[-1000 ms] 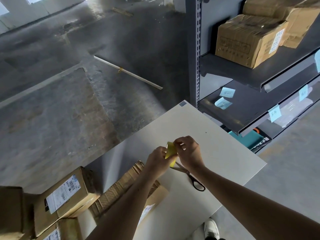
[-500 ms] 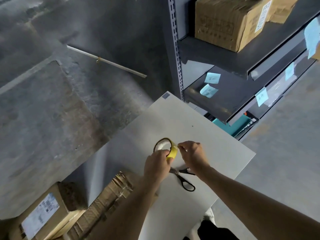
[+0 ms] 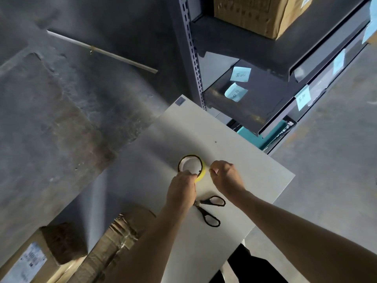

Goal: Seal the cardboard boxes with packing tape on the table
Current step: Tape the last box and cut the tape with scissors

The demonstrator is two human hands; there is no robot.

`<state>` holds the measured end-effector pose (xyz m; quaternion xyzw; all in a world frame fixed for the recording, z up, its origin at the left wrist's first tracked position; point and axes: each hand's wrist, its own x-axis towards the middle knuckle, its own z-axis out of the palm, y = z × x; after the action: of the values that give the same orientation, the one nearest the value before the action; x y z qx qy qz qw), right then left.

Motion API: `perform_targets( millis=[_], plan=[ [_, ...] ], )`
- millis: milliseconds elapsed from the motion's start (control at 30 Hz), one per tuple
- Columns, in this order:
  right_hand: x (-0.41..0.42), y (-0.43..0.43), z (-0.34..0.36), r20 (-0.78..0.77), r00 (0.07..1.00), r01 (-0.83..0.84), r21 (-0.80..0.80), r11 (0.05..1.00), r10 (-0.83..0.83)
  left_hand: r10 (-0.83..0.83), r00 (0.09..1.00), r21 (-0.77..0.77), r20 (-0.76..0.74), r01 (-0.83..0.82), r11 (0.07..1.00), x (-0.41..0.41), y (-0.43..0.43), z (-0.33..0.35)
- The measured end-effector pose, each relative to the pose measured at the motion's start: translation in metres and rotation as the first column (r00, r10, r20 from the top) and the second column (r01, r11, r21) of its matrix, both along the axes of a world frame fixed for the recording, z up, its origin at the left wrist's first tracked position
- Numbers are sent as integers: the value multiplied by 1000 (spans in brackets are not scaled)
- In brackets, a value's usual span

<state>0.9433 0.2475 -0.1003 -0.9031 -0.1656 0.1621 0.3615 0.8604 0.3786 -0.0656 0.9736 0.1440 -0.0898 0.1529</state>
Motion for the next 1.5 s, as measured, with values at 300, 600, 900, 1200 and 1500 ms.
perform_targets(
  millis=[300,600,900,1200,1500],
  plan=[
    [8,6,14,165,986,7,120,993,-27,20,999,5,47,-20,1000,-1,3,8],
    [-14,50,60,122,975,-210,247,946,185,181,948,3,263,-188,982,-24,36,56],
    [-88,91,77,200,925,-379,461,802,323,554,796,-151,246,-533,833,-108,79,96],
    [-132,99,91,310,898,-437,537,721,312,653,753,-245,79,-621,745,-169,80,90],
    [-179,88,82,359,850,-519,453,724,385,573,818,-204,51,-553,808,-184,82,84]
  ],
)
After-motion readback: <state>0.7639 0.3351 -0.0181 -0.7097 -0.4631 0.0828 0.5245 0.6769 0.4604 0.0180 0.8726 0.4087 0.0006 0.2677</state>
